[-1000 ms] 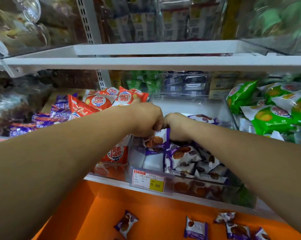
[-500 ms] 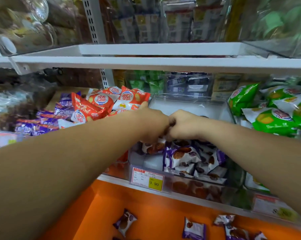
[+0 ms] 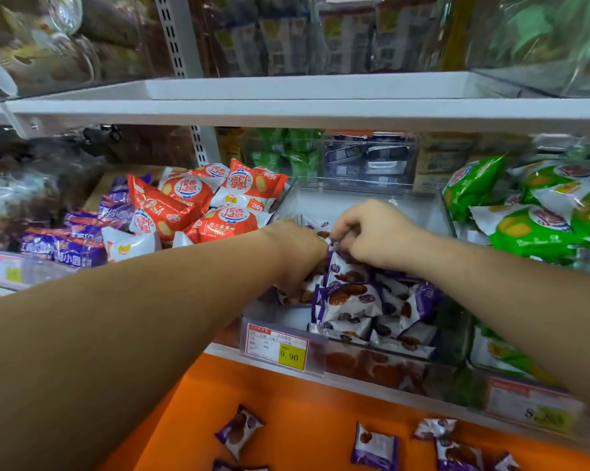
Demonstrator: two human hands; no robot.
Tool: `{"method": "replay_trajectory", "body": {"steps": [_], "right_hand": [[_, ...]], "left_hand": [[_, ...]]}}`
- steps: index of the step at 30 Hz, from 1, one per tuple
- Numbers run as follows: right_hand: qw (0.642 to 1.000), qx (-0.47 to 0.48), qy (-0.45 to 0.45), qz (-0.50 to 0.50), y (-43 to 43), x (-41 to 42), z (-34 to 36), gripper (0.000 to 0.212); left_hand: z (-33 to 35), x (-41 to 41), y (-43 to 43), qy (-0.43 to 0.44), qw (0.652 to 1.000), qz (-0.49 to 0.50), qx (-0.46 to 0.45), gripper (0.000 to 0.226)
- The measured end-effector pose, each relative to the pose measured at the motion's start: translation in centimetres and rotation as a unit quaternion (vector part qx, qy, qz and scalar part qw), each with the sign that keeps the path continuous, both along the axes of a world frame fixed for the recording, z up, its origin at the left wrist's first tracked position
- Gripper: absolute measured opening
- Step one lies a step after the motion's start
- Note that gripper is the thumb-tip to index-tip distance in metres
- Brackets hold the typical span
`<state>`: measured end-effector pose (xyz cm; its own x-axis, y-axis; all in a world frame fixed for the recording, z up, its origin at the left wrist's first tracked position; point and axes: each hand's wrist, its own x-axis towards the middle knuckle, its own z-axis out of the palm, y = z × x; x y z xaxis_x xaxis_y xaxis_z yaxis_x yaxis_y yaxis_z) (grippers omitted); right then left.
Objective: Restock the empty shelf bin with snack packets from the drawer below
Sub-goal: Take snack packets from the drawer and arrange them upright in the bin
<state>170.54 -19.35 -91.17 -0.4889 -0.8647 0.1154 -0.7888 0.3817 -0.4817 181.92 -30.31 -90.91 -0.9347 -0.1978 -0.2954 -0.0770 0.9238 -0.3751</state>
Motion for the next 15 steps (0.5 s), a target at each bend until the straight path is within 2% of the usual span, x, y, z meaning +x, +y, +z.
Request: {"method": "replay_trajectory", "body": {"steps": [2,6,8,15], "right_hand": [[1.0,-0.026,0.009,0.002,0.7,-0.7,0.3,0.019],[0.992,0.045,0.114,0.008,2.2,-1.5,0.6,0.02],[0.986,0.064,0.151,0.004,3.1,-1.7,0.6,0.021],[0.986,0.085,0.142,-0.011,4.4,-1.3,1.1,0.02]], "left_hand": [[0.0,-0.4,0.1,0.005,1.0,0.019,0.007,0.029],[0.4,-1.0,-0.2,0.019,0.998,0.056,0.027,0.045],[0.2,-1.1,-0.5,0.028,0.997,0.06,0.03,0.045],[-0.7,-1.4,-0.4,0.05,0.998,0.032,-0.031,0.051]]}}
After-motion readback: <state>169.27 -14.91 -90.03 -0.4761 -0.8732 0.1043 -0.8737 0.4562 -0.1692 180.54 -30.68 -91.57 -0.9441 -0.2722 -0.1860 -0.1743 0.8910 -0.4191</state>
